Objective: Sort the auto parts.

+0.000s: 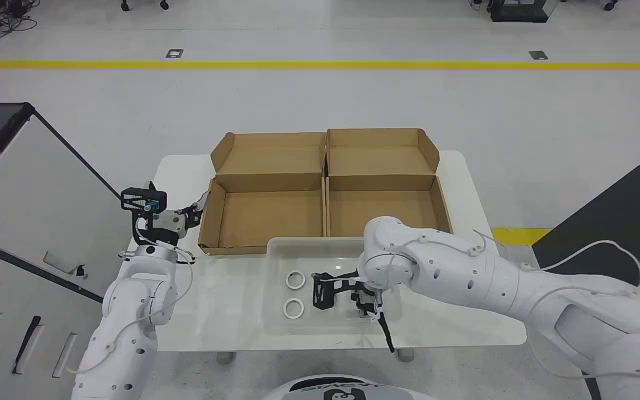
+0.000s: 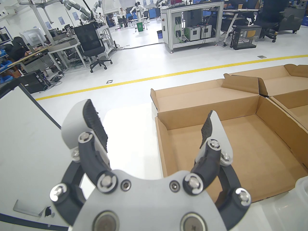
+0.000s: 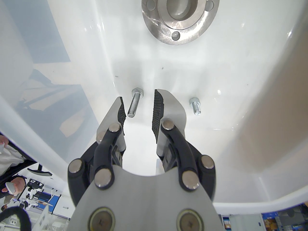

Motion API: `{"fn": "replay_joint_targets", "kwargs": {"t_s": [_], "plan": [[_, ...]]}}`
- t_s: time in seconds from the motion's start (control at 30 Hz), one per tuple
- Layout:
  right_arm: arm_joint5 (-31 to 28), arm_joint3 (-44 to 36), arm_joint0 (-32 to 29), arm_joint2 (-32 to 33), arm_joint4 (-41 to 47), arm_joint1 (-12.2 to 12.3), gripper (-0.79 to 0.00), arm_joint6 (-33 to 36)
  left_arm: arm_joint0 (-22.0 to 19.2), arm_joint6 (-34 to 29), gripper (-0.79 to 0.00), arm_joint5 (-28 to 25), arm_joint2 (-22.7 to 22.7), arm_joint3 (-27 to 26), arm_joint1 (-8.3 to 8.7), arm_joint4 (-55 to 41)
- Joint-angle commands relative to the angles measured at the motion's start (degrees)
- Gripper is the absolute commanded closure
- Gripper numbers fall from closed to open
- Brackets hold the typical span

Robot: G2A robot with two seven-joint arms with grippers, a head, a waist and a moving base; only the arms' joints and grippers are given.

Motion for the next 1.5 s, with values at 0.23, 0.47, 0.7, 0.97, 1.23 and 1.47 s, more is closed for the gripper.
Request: {"fn": "replay_joint_targets", "kwargs": {"t_s": [0.23, 0.47, 0.7, 0.97, 1.23, 1.47], "plan": [[-0.6, 0.55, 0.87, 0.0, 1.75, 0.2, 0.0, -0.61, 0.0, 0.0, -0.785, 0.0, 0.0, 0.0, 0.0, 0.0], [-2.31, -0.68, 3.77, 0.0, 6.27, 2.15, 0.0, -2.33, 0.0, 0.0, -0.785, 0.0, 0.0, 0.0, 0.0, 0.0], [-4.94, -4.18, 7.66, 1.36, 10.83, 6.7, 0.0, -4.96, 0.0, 0.0, -0.785, 0.0, 0.0, 0.0, 0.0, 0.0], [-13.63, -5.97, 8.44, 5.04, 15.91, 13.86, 0.0, -13.64, 0.0, 0.0, -0.785, 0.0, 0.0, 0.0, 0.0, 0.0], [-31.55, -3.3, 8.92, 5.07, 17.31, 18.07, 0.0, -31.56, 0.0, 0.0, -0.785, 0.0, 0.0, 0.0, 0.0, 0.0], [-36.87, -4.15, 10.6, 5.12, 18.75, 18.65, 0.0, -39.79, 0.0, 0.0, -0.785, 0.0, 0.0, 0.0, 0.0, 0.0]]}}
